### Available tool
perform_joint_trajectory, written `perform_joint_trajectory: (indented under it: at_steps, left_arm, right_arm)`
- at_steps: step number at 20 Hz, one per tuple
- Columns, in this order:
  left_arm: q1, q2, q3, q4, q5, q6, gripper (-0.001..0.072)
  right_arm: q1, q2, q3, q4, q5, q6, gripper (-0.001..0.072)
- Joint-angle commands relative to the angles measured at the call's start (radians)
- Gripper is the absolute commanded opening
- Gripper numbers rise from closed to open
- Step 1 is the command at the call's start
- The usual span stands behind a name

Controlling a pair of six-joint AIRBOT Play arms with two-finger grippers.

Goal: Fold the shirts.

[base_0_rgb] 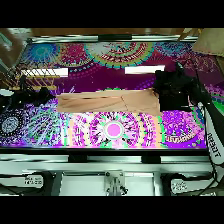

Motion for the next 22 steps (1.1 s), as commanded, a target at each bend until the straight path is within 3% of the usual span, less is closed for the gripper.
perform_joint_trajectory:
  at_steps: [1, 2, 3, 4, 5, 10, 22]
  left_arm:
    - [-0.024, -0.071, 0.028, -0.018, 0.03, -0.019, 0.0039]
    - [-0.026, -0.085, 0.028, -0.018, 0.003, -0.024, 0.0122]
    - [-0.028, -0.091, 0.028, -0.018, -0.024, -0.023, 0.036]
    - [-0.027, -0.09, 0.029, -0.018, -0.041, -0.023, 0.0616]
    - [-0.024, -0.086, 0.032, -0.018, -0.058, -0.021, 0.0681]
    - [0.012, -0.053, 0.132, -0.018, -0.206, -0.005, 0.0674]
    - [-0.003, 0.108, 0.182, -0.018, -0.264, -0.005, 0.0672]
  right_arm:
    - [0.0, -0.063, 0.011, 0.001, 0.02, 0.003, 0.0067]
    - [0.0, -0.069, 0.01, 0.002, 0.014, 0.003, 0.0076]
    - [-0.001, -0.07, 0.011, 0.003, 0.008, 0.003, 0.0265]
    - [-0.002, -0.065, 0.013, 0.002, -0.013, -0.01, 0.0602]
    - [-0.008, -0.055, 0.02, -0.013, -0.055, -0.039, 0.0652]
    - [-0.047, -0.029, 0.024, -0.097, -0.209, -0.042, 0.0652]
    - [0.005, -0.129, 0.024, -0.159, -0.135, 0.018, 0.0661]
